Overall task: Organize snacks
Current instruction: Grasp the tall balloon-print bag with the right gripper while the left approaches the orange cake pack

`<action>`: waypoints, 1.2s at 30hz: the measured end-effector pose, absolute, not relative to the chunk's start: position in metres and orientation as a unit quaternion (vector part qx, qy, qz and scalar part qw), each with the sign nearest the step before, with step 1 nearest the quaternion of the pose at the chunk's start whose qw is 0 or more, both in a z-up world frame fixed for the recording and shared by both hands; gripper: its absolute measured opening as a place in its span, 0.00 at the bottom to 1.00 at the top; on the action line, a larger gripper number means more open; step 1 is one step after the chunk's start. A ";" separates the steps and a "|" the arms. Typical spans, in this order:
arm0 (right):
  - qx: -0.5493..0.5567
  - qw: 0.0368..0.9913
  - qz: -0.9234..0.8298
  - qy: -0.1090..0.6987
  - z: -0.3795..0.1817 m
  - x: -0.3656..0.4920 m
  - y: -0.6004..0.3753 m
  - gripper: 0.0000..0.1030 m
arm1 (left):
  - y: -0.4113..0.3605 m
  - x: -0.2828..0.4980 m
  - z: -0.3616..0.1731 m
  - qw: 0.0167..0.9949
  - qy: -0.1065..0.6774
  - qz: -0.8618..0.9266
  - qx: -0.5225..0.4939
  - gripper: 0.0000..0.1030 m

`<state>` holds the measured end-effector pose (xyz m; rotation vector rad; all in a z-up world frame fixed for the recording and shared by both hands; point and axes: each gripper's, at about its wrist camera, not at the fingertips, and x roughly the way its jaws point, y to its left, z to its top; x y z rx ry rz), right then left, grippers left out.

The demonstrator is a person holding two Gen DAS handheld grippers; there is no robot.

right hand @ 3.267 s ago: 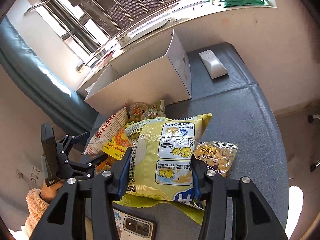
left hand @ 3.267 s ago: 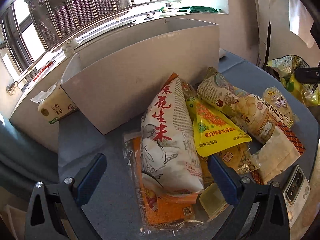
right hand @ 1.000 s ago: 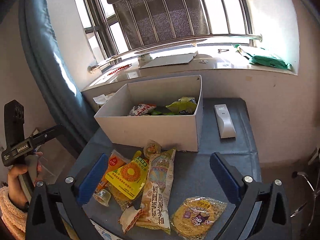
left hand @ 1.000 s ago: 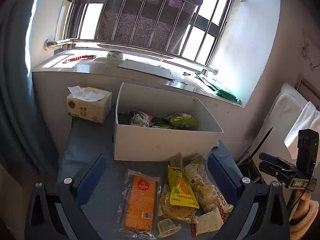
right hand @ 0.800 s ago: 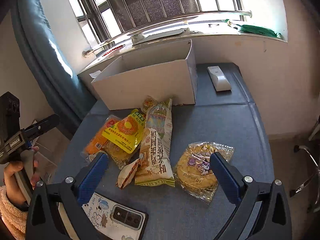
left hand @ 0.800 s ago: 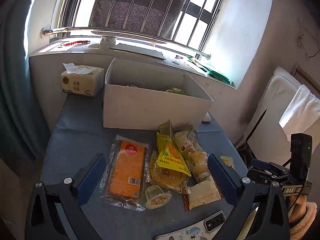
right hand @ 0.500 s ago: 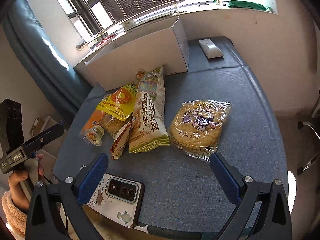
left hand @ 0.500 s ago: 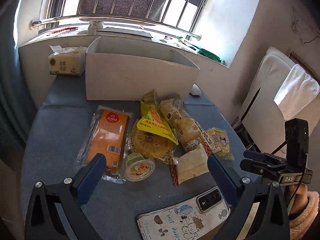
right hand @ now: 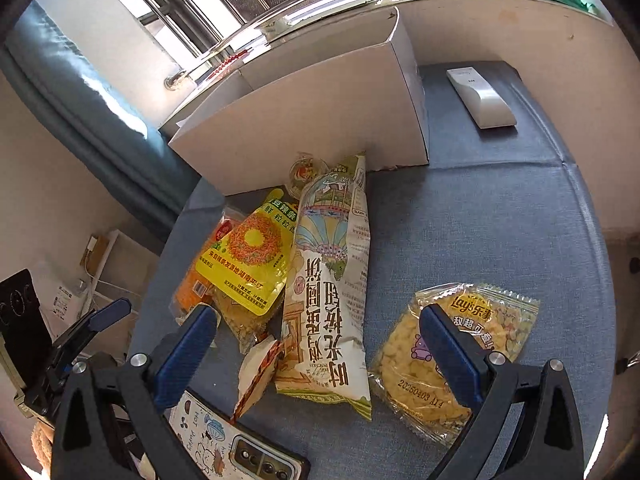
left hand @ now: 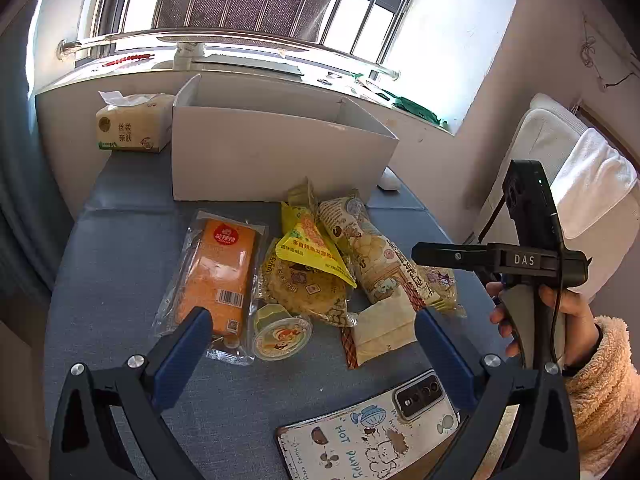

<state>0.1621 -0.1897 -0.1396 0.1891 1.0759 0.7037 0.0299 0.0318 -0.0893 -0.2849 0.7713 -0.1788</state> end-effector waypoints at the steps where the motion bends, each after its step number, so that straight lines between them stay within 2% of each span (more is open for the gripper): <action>1: 0.089 0.792 0.328 0.507 -0.143 0.169 -0.186 1.00 | 0.035 0.030 -0.090 0.912 0.375 -0.084 -0.142 1.00; 11: -0.002 0.778 0.309 0.547 -0.164 0.191 -0.145 1.00 | 0.066 0.032 -0.101 0.908 0.387 -0.056 -0.154 1.00; 13: -0.010 0.780 0.311 0.543 -0.166 0.189 -0.143 0.96 | 0.070 0.034 -0.102 0.908 0.387 -0.051 -0.152 1.00; 14: -0.008 0.778 0.312 0.545 -0.168 0.189 -0.144 0.83 | 0.072 0.035 -0.104 0.907 0.390 -0.050 -0.151 1.00; 15: -0.024 0.787 0.302 0.537 -0.166 0.187 -0.145 0.50 | 0.074 0.036 -0.105 0.906 0.392 -0.047 -0.150 1.00; 16: -0.020 0.779 0.320 0.539 -0.166 0.186 -0.144 0.38 | 0.076 0.038 -0.106 0.906 0.394 -0.044 -0.148 1.00; 18: -0.014 0.783 0.314 0.537 -0.163 0.186 -0.147 0.33 | 0.078 0.043 -0.110 0.905 0.400 -0.042 -0.138 1.00; 29: 0.022 0.821 0.322 0.471 -0.103 0.168 -0.180 0.32 | 0.081 0.102 -0.140 0.870 0.489 -0.036 -0.050 1.00; 36: 0.036 0.819 0.337 0.464 -0.099 0.139 -0.191 0.32 | 0.071 0.137 -0.163 0.849 0.528 -0.028 -0.014 1.00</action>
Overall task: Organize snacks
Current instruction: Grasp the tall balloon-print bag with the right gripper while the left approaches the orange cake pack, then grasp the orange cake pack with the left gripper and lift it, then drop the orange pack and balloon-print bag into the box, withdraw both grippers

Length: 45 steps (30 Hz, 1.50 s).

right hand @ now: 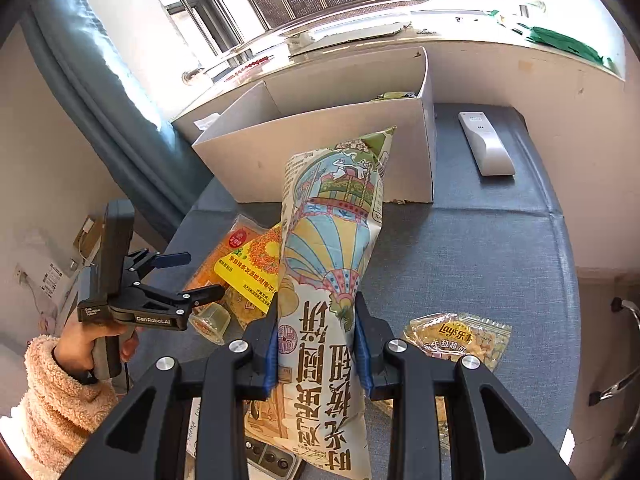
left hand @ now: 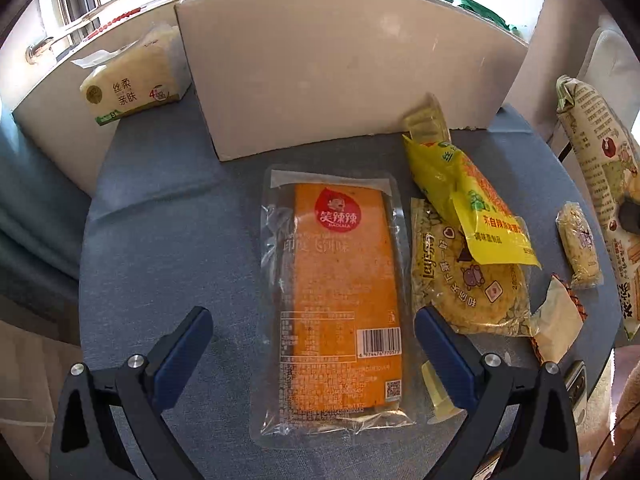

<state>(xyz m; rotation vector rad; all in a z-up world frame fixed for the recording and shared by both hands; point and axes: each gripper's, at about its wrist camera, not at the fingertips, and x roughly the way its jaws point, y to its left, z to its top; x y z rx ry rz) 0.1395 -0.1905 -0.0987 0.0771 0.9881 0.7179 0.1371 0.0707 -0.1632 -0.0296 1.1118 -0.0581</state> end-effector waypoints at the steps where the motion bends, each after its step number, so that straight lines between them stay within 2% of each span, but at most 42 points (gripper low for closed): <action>1: 0.036 0.818 0.338 0.464 -0.100 0.137 -0.191 0.32 | 0.070 0.139 -0.164 0.850 0.526 -0.033 -0.018 1.00; 12: 0.038 0.809 0.343 0.476 -0.112 0.129 -0.188 0.32 | 0.065 0.146 -0.166 0.854 0.517 -0.055 0.001 0.99; 13: 0.038 0.808 0.344 0.476 -0.112 0.128 -0.187 0.32 | 0.062 0.144 -0.163 0.855 0.516 -0.053 0.008 0.94; 15: 0.037 0.808 0.345 0.476 -0.113 0.126 -0.185 0.32 | 0.067 0.140 -0.157 0.858 0.511 -0.055 0.005 0.76; 16: 0.037 0.808 0.345 0.477 -0.113 0.126 -0.184 0.32 | 0.071 0.137 -0.154 0.860 0.508 -0.054 -0.003 0.63; 17: 0.037 0.808 0.346 0.476 -0.113 0.126 -0.184 0.32 | 0.075 0.134 -0.153 0.860 0.507 -0.054 -0.011 0.55; 22: 0.032 0.806 0.351 0.476 -0.114 0.122 -0.179 0.32 | 0.091 0.120 -0.150 0.862 0.502 -0.062 -0.037 0.55; 27: 0.035 0.806 0.352 0.475 -0.111 0.124 -0.177 0.32 | 0.098 0.106 -0.132 0.883 0.462 -0.056 -0.062 0.54; 34: 0.037 0.821 0.354 0.446 -0.086 0.136 -0.172 0.32 | 0.094 0.101 -0.053 0.920 0.377 -0.081 -0.074 0.54; 39: 0.041 0.843 0.346 0.410 -0.044 0.174 -0.165 0.32 | 0.096 0.136 0.000 0.939 0.319 -0.089 -0.096 0.54; 45: 0.035 0.870 0.315 0.379 -0.003 0.249 -0.141 0.32 | 0.103 0.223 0.021 0.936 0.329 -0.074 -0.099 0.54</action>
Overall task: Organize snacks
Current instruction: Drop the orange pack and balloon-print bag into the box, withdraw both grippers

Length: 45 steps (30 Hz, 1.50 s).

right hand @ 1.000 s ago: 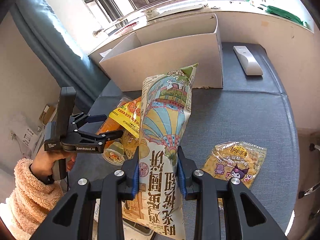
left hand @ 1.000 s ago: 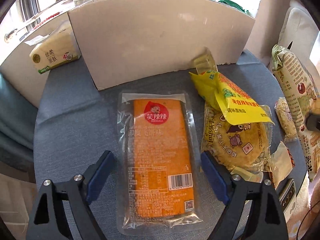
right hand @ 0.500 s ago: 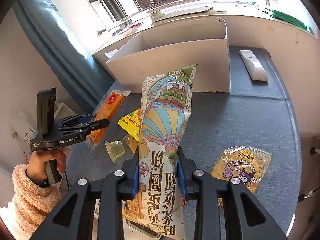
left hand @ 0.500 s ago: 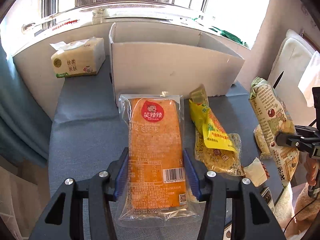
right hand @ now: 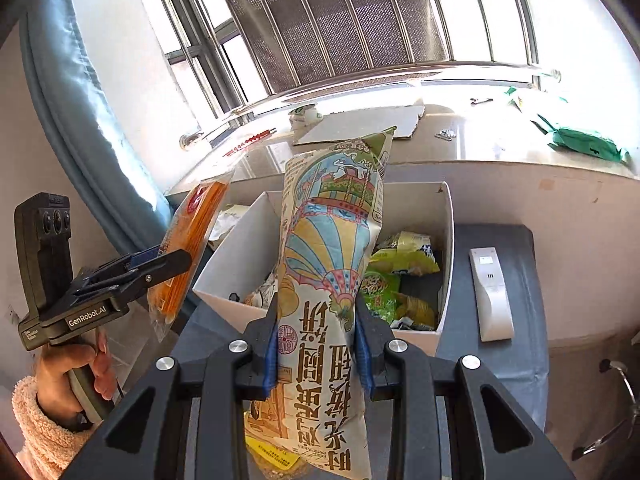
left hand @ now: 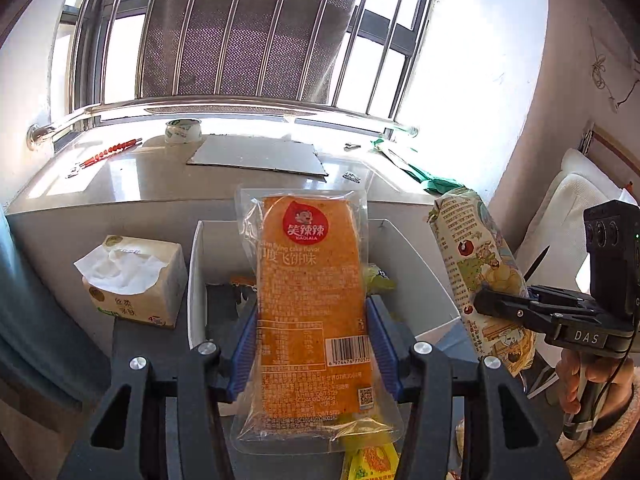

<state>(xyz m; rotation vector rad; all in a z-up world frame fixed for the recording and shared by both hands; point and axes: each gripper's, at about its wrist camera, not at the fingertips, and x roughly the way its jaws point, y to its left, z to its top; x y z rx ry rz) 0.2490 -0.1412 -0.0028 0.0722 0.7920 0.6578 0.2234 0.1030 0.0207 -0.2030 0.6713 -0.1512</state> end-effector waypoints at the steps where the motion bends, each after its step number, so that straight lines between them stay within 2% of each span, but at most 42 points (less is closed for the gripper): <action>1: 0.031 0.874 0.303 0.378 -0.001 0.263 -0.137 0.32 | 0.104 0.240 0.017 0.933 0.338 -0.072 -0.102 0.54; 7: 0.009 0.872 0.254 0.419 -0.016 0.334 -0.117 0.32 | 0.107 0.290 -0.023 0.919 0.380 -0.040 -0.096 0.55; 8: 0.002 0.873 0.248 0.420 -0.020 0.341 -0.115 0.34 | 0.109 0.294 -0.028 0.917 0.388 -0.032 -0.092 0.61; 9: -0.005 0.871 0.244 0.425 -0.025 0.347 -0.113 0.45 | 0.113 0.294 -0.035 0.912 0.400 -0.024 -0.094 0.67; 10: -0.010 0.867 0.239 0.436 -0.030 0.352 -0.111 0.60 | 0.117 0.295 -0.039 0.908 0.407 -0.004 -0.097 0.87; 11: -0.008 0.866 0.232 0.442 -0.034 0.356 -0.113 0.93 | 0.120 0.293 -0.044 0.908 0.407 0.015 -0.098 1.00; 12: -0.001 0.873 0.227 0.432 -0.034 0.356 -0.117 1.00 | 0.124 0.290 -0.046 0.908 0.405 0.013 -0.104 1.00; 20: 0.033 0.888 0.254 0.382 -0.010 0.317 -0.142 1.00 | 0.130 0.250 -0.019 0.922 0.369 0.002 -0.116 1.00; 29: 0.029 0.885 0.304 0.350 -0.003 0.224 -0.168 1.00 | 0.097 0.166 0.003 0.940 0.326 -0.033 -0.093 1.00; 36: 0.036 0.881 0.303 0.363 -0.048 0.150 -0.203 1.00 | 0.060 0.095 -0.039 0.935 0.335 -0.062 -0.097 1.00; 41: 0.033 0.874 0.257 0.411 -0.102 0.105 -0.228 1.00 | 0.038 0.060 -0.079 0.923 0.365 -0.059 -0.108 1.00; 45: 0.047 0.866 0.232 0.440 -0.130 0.073 -0.244 1.00 | 0.022 0.038 -0.089 0.923 0.360 -0.067 -0.115 1.00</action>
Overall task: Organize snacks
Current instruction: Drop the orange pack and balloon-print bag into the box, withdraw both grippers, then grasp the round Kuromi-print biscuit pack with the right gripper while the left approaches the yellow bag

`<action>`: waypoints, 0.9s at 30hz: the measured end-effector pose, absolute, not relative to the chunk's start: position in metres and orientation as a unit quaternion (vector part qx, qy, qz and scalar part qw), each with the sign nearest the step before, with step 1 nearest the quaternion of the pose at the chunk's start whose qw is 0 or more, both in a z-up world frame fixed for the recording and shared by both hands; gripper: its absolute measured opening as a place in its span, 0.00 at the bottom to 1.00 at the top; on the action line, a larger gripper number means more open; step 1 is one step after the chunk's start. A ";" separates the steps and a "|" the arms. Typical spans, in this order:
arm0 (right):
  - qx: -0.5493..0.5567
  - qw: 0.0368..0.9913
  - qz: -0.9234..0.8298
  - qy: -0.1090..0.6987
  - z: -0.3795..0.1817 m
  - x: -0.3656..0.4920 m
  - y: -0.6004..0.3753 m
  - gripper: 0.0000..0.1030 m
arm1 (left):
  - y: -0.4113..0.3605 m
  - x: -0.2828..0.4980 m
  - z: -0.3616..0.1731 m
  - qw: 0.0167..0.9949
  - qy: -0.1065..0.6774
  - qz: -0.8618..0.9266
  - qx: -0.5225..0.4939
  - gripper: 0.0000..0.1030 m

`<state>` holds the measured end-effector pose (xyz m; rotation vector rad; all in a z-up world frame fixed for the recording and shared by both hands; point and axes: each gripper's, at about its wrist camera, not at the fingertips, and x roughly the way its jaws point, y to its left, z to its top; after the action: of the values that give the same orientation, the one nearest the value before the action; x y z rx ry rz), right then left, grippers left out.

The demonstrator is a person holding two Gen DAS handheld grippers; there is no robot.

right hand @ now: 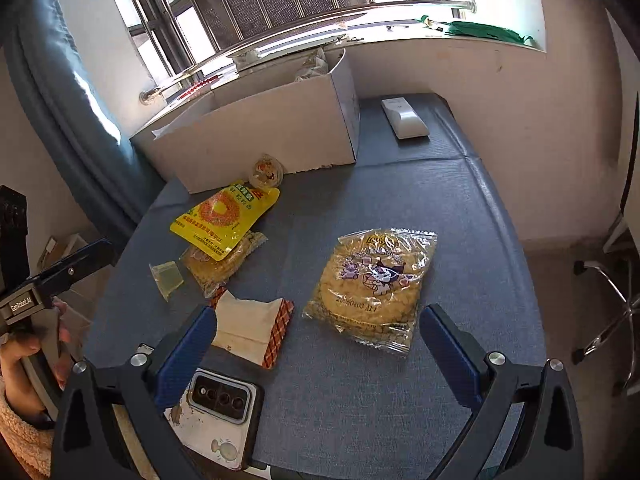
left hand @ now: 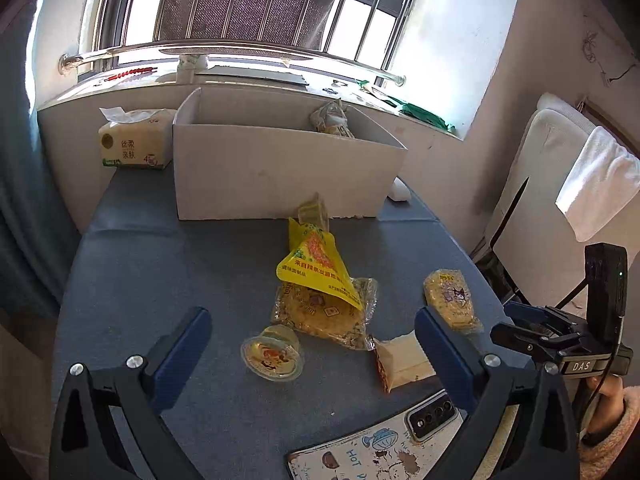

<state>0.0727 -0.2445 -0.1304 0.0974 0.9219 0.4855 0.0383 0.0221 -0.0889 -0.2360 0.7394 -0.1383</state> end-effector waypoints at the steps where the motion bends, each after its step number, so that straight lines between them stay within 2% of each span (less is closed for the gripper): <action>1: 0.043 0.866 0.226 0.443 -0.134 0.068 -0.246 1.00 | 0.019 0.035 -0.090 0.923 0.359 -0.071 -0.117 1.00; 23: -0.032 0.850 0.146 0.504 -0.176 0.138 -0.213 0.99 | 0.008 0.037 -0.101 0.910 0.390 -0.084 -0.111 1.00; 26: -0.058 0.859 0.133 0.491 -0.174 0.135 -0.208 0.79 | 0.008 0.041 -0.103 0.908 0.395 -0.082 -0.109 1.00; 27: -0.050 0.859 0.139 0.491 -0.174 0.136 -0.209 0.78 | 0.008 0.042 -0.104 0.907 0.397 -0.083 -0.109 1.00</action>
<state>0.1358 -0.2085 -0.1743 -0.1057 1.0303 0.2910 0.0419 0.0081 -0.1044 -0.2259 0.8197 -0.1706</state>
